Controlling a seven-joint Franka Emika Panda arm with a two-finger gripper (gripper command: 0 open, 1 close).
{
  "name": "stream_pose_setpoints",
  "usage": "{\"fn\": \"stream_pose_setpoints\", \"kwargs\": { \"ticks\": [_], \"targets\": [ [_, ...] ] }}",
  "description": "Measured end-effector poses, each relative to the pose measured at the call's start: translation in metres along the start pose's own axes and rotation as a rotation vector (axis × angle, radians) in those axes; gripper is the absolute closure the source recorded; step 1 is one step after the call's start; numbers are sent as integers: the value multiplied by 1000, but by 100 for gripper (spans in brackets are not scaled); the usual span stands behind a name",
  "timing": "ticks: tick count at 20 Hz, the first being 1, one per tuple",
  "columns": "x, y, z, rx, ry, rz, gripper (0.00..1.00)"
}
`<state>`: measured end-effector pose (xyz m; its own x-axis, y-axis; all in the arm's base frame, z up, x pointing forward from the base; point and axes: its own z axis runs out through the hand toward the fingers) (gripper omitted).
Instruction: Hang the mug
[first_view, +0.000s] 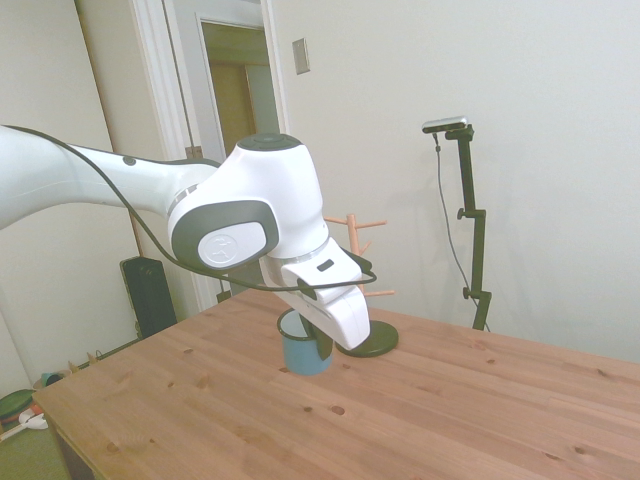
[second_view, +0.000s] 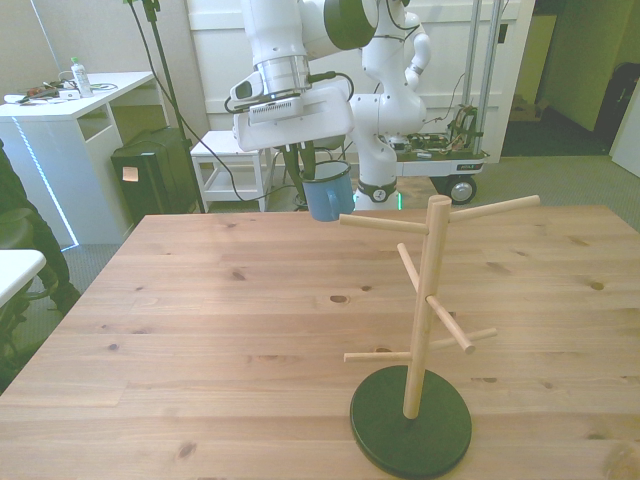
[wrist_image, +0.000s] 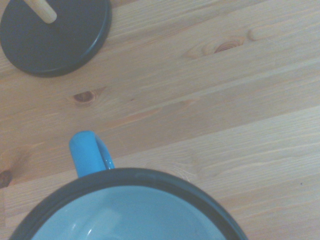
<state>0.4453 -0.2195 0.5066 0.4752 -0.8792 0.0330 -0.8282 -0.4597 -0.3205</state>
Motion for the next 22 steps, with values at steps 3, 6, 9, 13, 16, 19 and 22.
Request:
{"fn": "stream_pose_setpoints", "kwargs": {
  "ticks": [3, 6, 9, 13, 16, 19, 22],
  "targets": [
    [20, 9, -7, -1, 8, 29, 100],
    [55, 21, -31, 26, 2, 59, 100],
    [86, 23, -61, 55, 7, 79, 100],
    [117, -4, -87, 85, 16, 85, 100],
    [134, -37, -96, 99, 18, 78, 100],
    [144, -69, -99, 101, 24, 78, 100],
    [150, -94, -103, 103, 31, 81, 100]
  ]
}}
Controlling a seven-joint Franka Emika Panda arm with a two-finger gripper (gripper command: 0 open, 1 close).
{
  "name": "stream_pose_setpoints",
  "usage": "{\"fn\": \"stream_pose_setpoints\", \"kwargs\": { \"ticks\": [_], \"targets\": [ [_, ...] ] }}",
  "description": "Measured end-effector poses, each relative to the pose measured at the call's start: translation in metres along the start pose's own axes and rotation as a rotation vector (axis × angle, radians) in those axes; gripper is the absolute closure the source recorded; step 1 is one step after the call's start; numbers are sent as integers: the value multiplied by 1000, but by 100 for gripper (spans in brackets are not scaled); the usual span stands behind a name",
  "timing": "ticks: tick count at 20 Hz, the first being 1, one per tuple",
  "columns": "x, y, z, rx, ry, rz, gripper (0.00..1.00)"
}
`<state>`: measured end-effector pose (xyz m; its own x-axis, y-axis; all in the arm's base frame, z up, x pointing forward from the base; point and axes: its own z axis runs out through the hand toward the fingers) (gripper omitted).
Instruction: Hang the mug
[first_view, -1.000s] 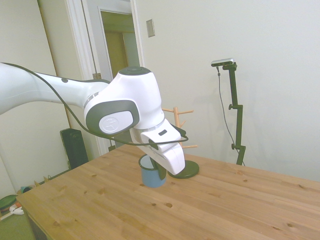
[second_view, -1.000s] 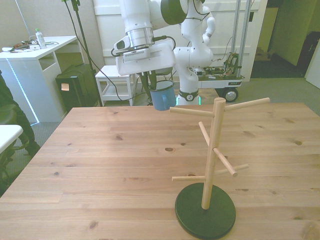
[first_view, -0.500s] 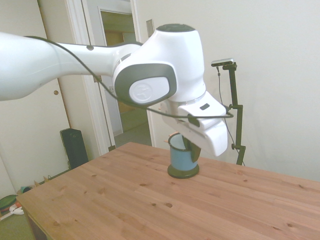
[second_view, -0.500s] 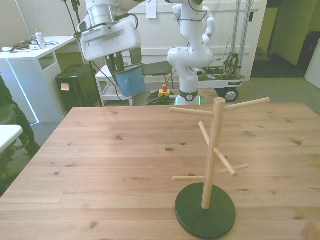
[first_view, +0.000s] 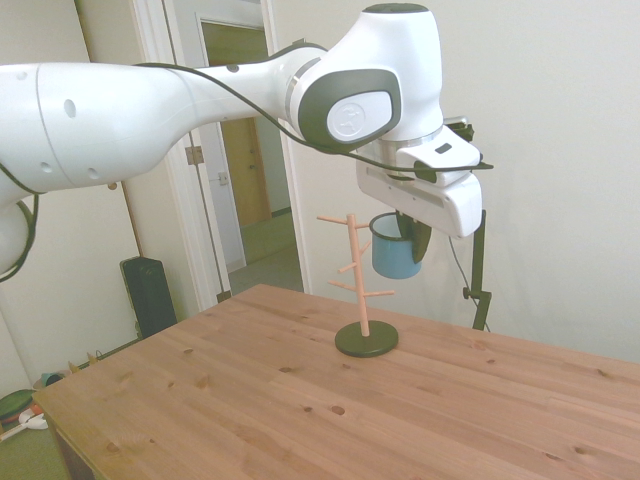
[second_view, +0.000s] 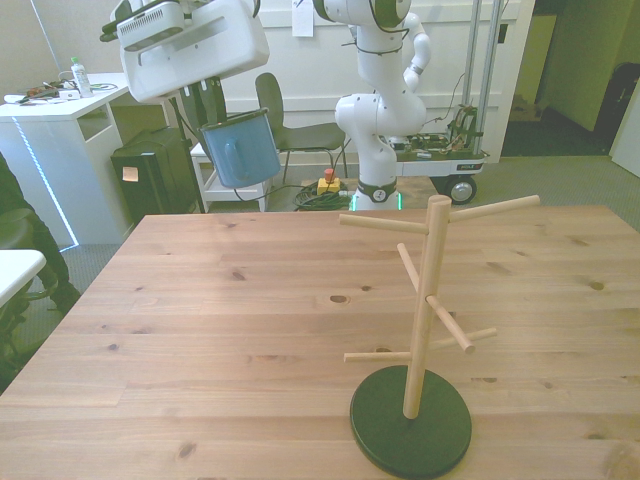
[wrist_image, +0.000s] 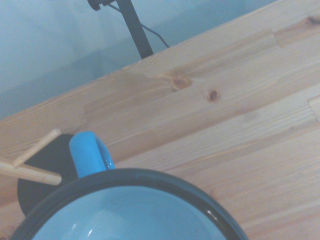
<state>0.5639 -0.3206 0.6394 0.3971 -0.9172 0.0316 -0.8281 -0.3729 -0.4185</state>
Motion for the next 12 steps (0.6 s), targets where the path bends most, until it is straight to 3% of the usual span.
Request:
{"fn": "stream_pose_setpoints", "kwargs": {
  "ticks": [12],
  "targets": [
    [-9, -76, 17, 21, 5, 6, 100]
  ]
}}
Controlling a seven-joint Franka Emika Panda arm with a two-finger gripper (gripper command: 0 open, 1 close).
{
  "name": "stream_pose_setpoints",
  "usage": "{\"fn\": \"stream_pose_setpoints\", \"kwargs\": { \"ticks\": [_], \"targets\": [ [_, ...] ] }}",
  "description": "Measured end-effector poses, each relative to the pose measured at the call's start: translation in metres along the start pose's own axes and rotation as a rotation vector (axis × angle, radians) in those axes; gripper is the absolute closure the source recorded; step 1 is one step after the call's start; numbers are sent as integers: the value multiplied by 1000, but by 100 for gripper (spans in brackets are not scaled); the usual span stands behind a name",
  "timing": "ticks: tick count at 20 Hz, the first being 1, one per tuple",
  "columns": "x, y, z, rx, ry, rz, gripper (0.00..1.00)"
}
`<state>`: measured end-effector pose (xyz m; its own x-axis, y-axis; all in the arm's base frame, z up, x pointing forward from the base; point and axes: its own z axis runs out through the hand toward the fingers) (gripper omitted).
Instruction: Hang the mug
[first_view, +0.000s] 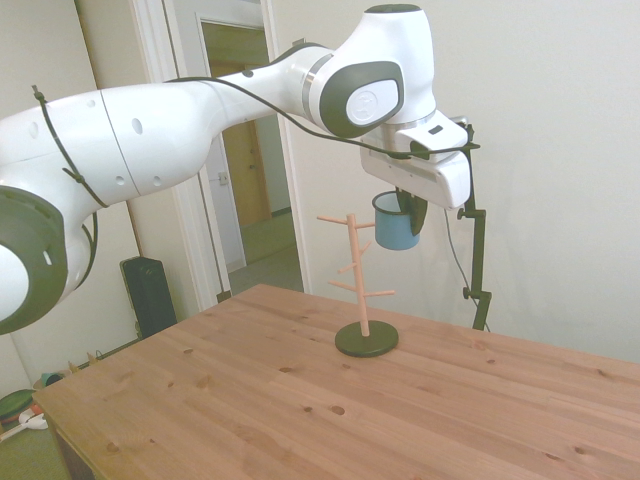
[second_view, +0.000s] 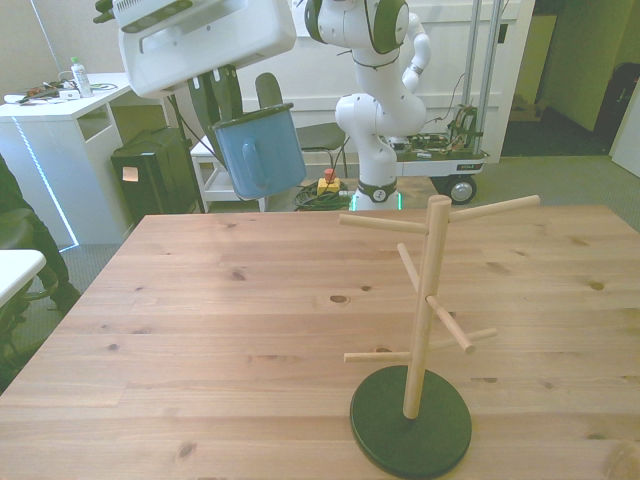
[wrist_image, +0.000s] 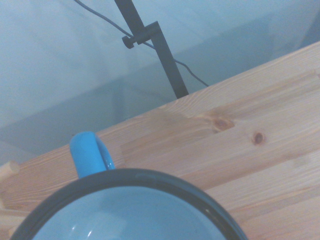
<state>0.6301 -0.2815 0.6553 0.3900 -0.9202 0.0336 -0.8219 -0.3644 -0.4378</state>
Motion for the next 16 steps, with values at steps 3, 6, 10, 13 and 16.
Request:
{"fn": "stream_pose_setpoints", "kwargs": {
  "ticks": [3, 6, 10, 13, 16],
  "targets": [
    [-3, -8, 8, -4, -4, -5, 100],
    [-4, -12, 13, -9, -8, -10, 100],
    [-11, -18, 17, -13, -12, -23, 100],
    [-16, -22, 23, -22, -15, -28, 100],
    [-19, -25, 28, -31, -12, -25, 100]
  ]
}}
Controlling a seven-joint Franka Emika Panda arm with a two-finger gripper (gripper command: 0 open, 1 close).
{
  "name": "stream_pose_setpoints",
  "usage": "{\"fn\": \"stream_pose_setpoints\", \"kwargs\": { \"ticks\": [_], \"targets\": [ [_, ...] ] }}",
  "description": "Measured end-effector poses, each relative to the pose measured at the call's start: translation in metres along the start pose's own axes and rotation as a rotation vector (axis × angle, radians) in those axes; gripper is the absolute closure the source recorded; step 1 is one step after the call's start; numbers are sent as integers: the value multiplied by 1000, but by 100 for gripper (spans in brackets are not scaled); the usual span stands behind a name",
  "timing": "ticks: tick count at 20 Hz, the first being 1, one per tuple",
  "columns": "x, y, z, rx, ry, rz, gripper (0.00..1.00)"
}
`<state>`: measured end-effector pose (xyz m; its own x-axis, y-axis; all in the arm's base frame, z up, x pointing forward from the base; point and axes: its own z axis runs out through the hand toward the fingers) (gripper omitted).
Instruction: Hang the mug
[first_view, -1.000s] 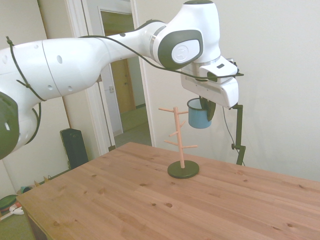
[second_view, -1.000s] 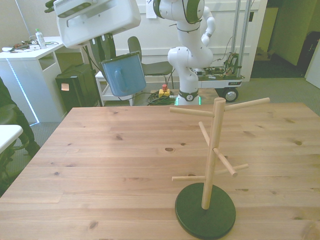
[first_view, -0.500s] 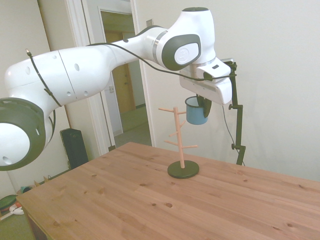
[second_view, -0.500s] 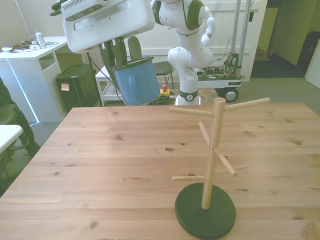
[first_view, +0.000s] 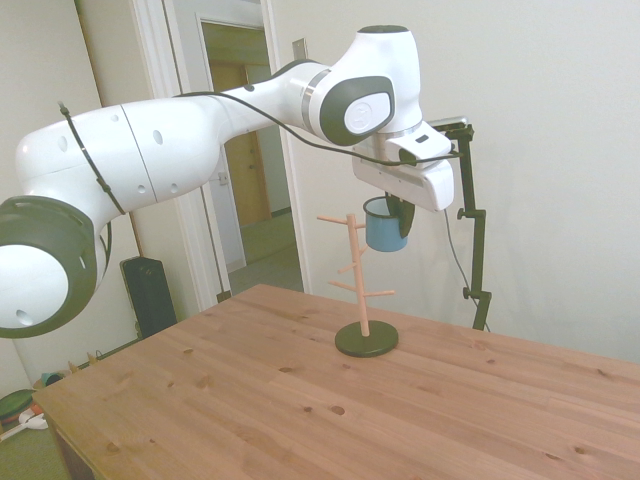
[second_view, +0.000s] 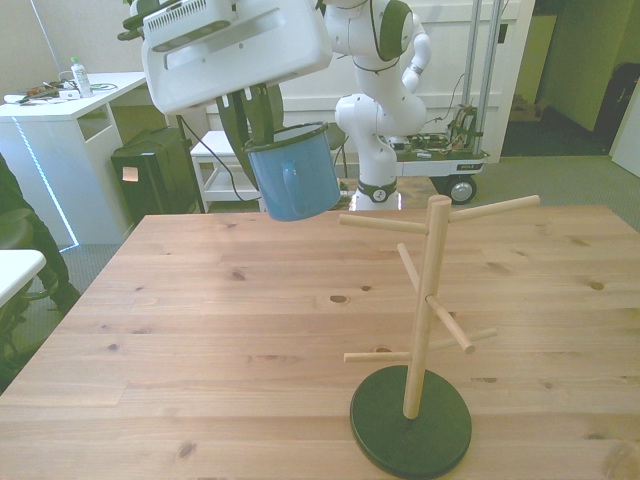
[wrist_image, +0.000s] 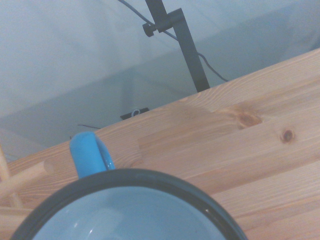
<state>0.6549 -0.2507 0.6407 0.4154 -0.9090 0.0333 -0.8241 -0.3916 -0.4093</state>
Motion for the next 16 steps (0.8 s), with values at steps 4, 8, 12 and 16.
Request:
{"fn": "stream_pose_setpoints", "kwargs": {
  "ticks": [4, 8, 12, 16],
  "targets": [
    [-4, -6, 9, -12, 5, 0, 100],
    [-14, -17, 21, -18, 8, -8, 100],
    [-26, -31, 31, -23, 24, -10, 100],
    [-38, -41, 40, -35, 30, -23, 100]
  ]
}}
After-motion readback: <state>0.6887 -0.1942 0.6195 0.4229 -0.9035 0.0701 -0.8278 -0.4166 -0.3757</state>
